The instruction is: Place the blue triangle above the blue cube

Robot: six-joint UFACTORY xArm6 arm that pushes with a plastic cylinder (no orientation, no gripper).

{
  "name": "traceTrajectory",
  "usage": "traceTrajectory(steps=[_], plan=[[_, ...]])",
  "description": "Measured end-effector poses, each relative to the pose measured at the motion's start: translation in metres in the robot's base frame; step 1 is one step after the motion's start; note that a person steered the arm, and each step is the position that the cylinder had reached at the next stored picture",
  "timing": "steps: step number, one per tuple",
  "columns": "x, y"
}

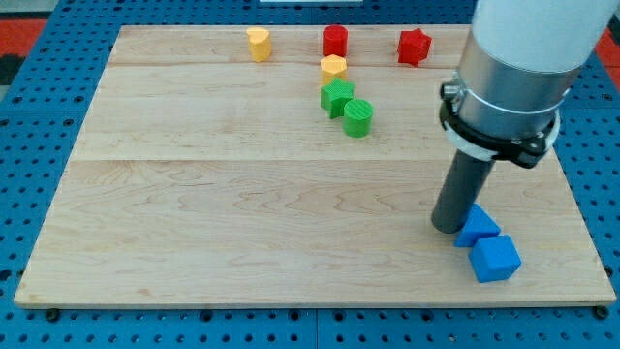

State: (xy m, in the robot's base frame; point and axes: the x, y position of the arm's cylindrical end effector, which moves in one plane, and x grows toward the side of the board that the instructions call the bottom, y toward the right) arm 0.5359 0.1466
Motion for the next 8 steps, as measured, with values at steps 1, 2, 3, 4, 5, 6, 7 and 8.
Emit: traceTrajectory(steps=[1,2,3,4,5,6,7,8], plan=[[0.0,0.019],[0.0,0.023],[-0.014,0.007],[-0.041,0.037],[-0.021,0.094],[0.069,0.117],[0.075,0.113],[0.04,0.098]])
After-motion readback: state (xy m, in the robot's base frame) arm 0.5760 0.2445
